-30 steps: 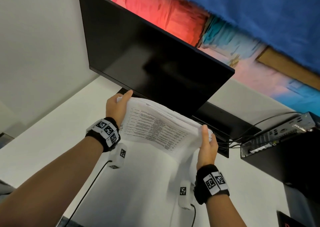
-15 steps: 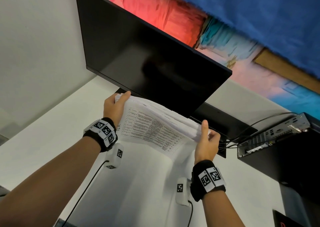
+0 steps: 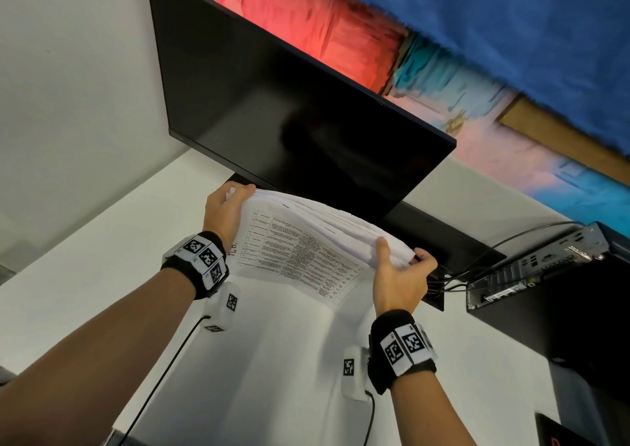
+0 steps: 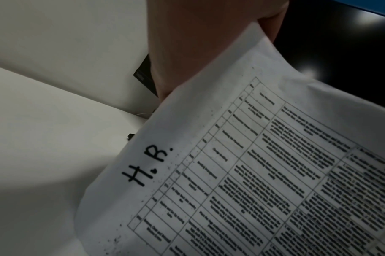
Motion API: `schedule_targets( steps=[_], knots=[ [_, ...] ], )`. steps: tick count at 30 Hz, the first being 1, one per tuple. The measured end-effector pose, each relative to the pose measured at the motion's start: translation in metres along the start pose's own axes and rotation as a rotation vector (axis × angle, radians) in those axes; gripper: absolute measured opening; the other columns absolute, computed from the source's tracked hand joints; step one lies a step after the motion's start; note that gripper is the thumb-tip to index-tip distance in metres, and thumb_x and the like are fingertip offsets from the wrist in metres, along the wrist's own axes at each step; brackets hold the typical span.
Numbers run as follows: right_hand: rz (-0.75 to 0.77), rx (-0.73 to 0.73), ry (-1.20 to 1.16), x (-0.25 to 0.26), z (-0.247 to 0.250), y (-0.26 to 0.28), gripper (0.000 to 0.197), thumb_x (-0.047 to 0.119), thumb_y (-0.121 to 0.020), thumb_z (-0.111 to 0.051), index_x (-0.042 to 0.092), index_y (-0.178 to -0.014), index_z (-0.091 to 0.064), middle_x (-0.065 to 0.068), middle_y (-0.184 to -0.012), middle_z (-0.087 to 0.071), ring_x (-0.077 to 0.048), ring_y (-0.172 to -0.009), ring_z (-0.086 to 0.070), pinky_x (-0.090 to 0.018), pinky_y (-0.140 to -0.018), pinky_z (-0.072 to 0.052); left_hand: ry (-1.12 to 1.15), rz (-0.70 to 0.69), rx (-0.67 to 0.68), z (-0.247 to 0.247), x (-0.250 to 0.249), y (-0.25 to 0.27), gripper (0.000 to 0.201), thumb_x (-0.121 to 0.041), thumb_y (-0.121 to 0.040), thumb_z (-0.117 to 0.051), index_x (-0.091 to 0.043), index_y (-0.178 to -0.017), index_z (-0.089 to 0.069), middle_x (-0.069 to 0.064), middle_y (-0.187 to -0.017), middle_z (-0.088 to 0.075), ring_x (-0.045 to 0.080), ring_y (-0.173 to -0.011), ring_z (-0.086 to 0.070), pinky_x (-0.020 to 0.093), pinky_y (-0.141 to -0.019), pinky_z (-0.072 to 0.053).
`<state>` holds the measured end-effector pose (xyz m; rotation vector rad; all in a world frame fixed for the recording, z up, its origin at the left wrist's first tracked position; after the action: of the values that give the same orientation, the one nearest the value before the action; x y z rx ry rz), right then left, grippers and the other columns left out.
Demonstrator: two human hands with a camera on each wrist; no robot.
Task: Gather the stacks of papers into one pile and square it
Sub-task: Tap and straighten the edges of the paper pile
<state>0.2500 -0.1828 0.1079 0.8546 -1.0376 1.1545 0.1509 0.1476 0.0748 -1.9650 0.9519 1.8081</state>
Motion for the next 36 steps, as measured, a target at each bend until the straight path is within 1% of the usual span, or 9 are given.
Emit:
schedule_targets(
  steps=[3, 7, 11, 14, 18, 22, 26, 32, 36],
  knots=[
    [-0.020, 0.002, 0.026, -0.002, 0.004, -0.002, 0.057, 0.026, -0.092, -0.070, 0.010, -0.139, -0.042, -0.011, -0.125, -0.058, -0.016, -0.091, -0.058, -0.012, -0.066, -0.040, 0.005, 0.000, 0.032, 0.001, 0.002, 0.000, 0.027, -0.031, -0.092, -0.064, -0.022, -0.068, -0.055, 0.001, -0.069, -0.060, 0.017, -0.063, -0.058, 0.029, -0.065, -0.048],
    [0.133, 0.054, 0.093, 0.013, 0.000, 0.004, 0.064, 0.038, -0.096, -0.065, 0.021, -0.152, -0.040, -0.010, -0.149, -0.049, -0.017, -0.126, -0.048, -0.025, -0.098, -0.036, -0.055, -0.022, 0.080, 0.000, 0.004, 0.001, 0.020, -0.036, -0.088, -0.072, -0.020, -0.082, -0.062, 0.002, -0.079, -0.068, 0.017, -0.070, -0.064, 0.030, -0.067, -0.052],
    [0.296, 0.167, 0.270, 0.015, -0.014, 0.006, 0.056, 0.040, -0.099, -0.058, 0.025, -0.151, -0.045, -0.008, -0.152, -0.040, -0.022, -0.136, -0.046, -0.026, -0.100, -0.036, -0.120, -0.012, 0.210, -0.002, 0.007, 0.002, 0.030, -0.017, -0.077, -0.085, -0.028, -0.099, -0.068, -0.006, -0.094, -0.075, 0.007, -0.081, -0.073, 0.023, -0.067, -0.056],
    [0.281, 0.216, 0.352, 0.005, -0.015, 0.003, 0.068, 0.049, -0.095, -0.060, 0.024, -0.155, -0.039, -0.009, -0.158, -0.034, -0.029, -0.141, -0.043, -0.036, -0.107, -0.042, -0.186, 0.022, 0.250, 0.002, 0.016, -0.002, 0.033, -0.010, -0.076, -0.085, -0.027, -0.101, -0.071, 0.001, -0.100, -0.078, 0.017, -0.090, -0.075, 0.034, -0.075, -0.061],
    [0.606, 0.169, 0.700, 0.029, -0.025, 0.015, 0.086, 0.066, -0.087, -0.059, 0.025, -0.158, -0.034, -0.016, -0.167, -0.024, -0.036, -0.153, -0.024, -0.063, -0.120, -0.021, -0.193, 0.000, 0.282, -0.003, 0.019, -0.004, 0.025, -0.011, -0.081, -0.081, -0.016, -0.105, -0.075, 0.005, -0.100, -0.081, 0.015, -0.087, -0.078, 0.037, -0.082, -0.062],
    [0.818, 0.275, 0.958, 0.032, -0.045, 0.024, 0.078, 0.068, -0.087, -0.057, 0.027, -0.152, -0.046, -0.012, -0.169, -0.024, -0.034, -0.155, -0.023, -0.069, -0.116, -0.012, -0.196, -0.010, 0.344, -0.010, 0.017, -0.002, 0.027, -0.007, -0.083, -0.078, -0.011, -0.109, -0.074, 0.001, -0.095, -0.081, 0.016, -0.091, -0.078, 0.021, -0.068, -0.061],
    [0.612, 0.208, 0.954, 0.006, -0.017, -0.003, 0.089, 0.061, -0.078, -0.073, 0.017, -0.151, -0.047, -0.014, -0.168, -0.025, -0.035, -0.153, -0.027, -0.069, -0.116, -0.020, -0.201, -0.007, 0.338, -0.002, 0.017, -0.002, 0.026, -0.008, -0.083, -0.079, -0.010, -0.109, -0.074, -0.004, -0.089, -0.082, 0.011, -0.084, -0.079, 0.021, -0.066, -0.061],
    [-0.017, 0.483, 0.150, -0.038, 0.007, -0.021, 0.132, 0.010, -0.069, -0.092, 0.029, -0.164, -0.002, 0.014, -0.141, -0.049, -0.007, -0.129, -0.050, -0.032, -0.116, -0.031, -0.185, 0.000, 0.422, 0.011, -0.003, 0.006, 0.026, -0.007, -0.083, -0.078, -0.008, -0.108, -0.075, 0.009, -0.101, -0.081, 0.023, -0.091, -0.078, 0.032, -0.077, -0.062],
    [-0.082, 0.542, -0.011, -0.038, 0.006, -0.014, 0.066, 0.014, -0.074, -0.087, 0.019, -0.135, -0.063, 0.005, -0.113, -0.080, -0.019, -0.110, -0.073, -0.032, -0.092, -0.058, -0.072, 0.046, 0.461, 0.012, -0.009, 0.007, 0.035, -0.003, -0.081, -0.076, -0.002, -0.116, -0.072, 0.017, -0.106, -0.079, 0.034, -0.096, -0.077, 0.040, -0.080, -0.063]
  ],
)
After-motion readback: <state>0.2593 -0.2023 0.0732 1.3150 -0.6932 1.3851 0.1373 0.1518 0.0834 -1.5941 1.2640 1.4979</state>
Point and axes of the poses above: each hand's wrist, its own y-axis away from the middle knuckle, its own z-axis out of the back of the hand, x = y × z, the point moved 8 cm from there along -y, towards the middle knuckle
